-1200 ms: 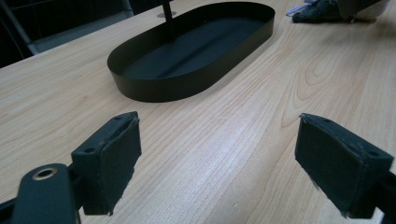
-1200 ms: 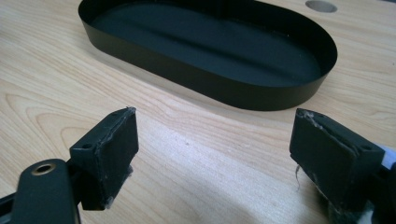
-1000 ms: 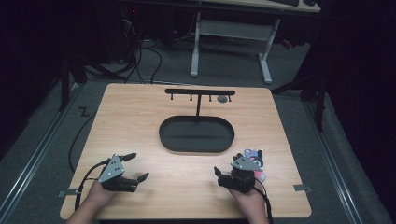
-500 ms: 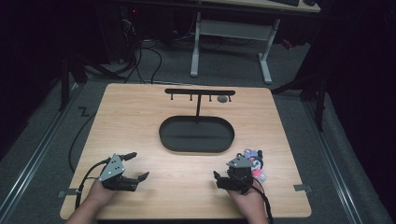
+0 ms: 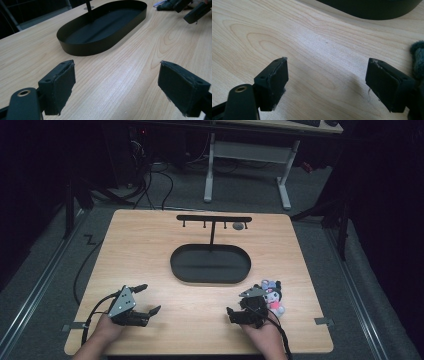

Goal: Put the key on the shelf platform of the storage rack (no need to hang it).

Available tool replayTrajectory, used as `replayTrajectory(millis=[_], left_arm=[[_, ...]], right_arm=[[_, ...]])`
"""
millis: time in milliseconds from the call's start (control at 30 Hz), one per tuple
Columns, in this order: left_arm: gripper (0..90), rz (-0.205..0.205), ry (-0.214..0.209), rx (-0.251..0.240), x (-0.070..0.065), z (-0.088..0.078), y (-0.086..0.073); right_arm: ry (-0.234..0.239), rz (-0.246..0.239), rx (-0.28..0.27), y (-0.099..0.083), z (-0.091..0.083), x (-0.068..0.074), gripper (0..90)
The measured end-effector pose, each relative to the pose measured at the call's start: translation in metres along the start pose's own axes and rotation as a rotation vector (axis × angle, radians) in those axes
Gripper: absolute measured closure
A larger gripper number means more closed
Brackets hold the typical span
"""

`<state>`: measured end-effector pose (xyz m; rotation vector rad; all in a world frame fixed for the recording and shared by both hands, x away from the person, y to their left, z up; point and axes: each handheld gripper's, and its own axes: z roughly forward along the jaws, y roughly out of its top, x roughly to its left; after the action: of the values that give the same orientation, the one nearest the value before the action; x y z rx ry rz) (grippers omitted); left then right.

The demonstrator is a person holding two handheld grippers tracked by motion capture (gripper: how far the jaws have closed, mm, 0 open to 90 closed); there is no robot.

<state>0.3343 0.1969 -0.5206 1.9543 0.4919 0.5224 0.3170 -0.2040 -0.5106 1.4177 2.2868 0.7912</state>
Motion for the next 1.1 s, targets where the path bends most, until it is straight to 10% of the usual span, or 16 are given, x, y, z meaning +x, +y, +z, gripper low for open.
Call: replayTrajectory(millis=[700, 1100], left_arm=[[15.4, -0.011, -0.001, -0.004, 0.002, -0.001, 0.000], [15.4, -0.016, -0.001, -0.007, 0.002, -0.001, 0.000]], right_arm=[[0.046, 0.008, 0.169, 0.015, 0.000, -0.009, 16.0], [0.020, -0.074, 0.295, 0.020, 0.001, 0.000, 15.3]])
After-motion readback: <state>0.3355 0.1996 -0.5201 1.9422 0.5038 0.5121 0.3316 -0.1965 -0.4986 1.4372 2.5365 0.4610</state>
